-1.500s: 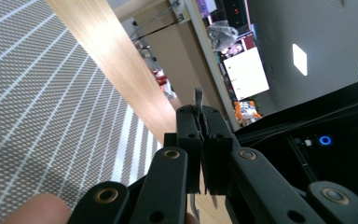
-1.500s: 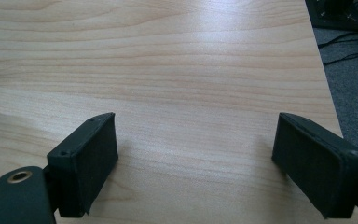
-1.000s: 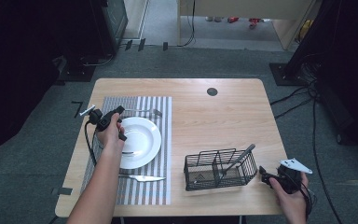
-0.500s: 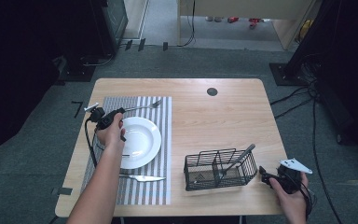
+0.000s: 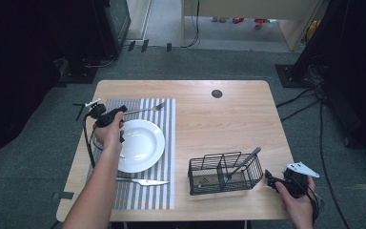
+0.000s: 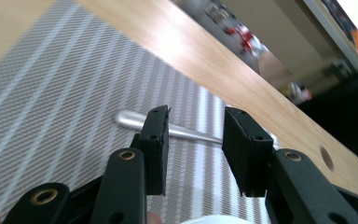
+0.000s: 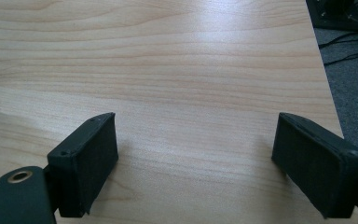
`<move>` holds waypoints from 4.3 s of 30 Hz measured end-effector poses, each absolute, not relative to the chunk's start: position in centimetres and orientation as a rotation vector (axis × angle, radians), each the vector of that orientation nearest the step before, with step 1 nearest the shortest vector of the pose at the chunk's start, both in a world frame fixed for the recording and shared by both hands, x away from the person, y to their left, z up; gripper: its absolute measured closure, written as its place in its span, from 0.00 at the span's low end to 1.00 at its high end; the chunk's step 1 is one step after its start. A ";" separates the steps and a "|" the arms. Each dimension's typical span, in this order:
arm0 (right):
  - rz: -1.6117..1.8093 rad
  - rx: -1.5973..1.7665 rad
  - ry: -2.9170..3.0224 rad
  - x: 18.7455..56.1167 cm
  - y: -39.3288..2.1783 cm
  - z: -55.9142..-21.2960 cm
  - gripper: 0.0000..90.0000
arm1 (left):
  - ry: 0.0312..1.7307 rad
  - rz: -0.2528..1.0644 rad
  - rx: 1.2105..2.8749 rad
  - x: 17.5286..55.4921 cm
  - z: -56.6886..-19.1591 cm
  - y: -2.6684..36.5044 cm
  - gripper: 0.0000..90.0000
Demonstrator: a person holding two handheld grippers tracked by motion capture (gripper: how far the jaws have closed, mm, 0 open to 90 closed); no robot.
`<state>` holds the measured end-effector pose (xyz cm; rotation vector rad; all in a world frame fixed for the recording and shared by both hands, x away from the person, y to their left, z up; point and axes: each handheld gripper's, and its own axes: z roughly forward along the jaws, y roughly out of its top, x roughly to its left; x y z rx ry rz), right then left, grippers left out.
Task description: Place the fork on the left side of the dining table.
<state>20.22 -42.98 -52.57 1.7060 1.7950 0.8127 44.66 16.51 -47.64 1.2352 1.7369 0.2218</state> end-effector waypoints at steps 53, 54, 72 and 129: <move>0.823 1.687 1.818 20.2 -42.9 -52.6 0.16 | 1.591 0.356 1.984 51.9 -49.4 7.4 1.00; 0.823 1.687 1.818 20.2 -42.9 -52.6 0.16 | 1.591 0.351 1.987 51.9 -49.4 7.5 1.00; 0.823 1.687 1.818 20.2 -42.9 -52.6 0.16 | 1.624 0.340 1.987 51.4 -49.3 7.7 1.00; 0.823 1.685 1.820 20.2 -42.9 -52.6 0.16 | 1.402 0.433 1.562 37.7 -41.0 17.8 0.12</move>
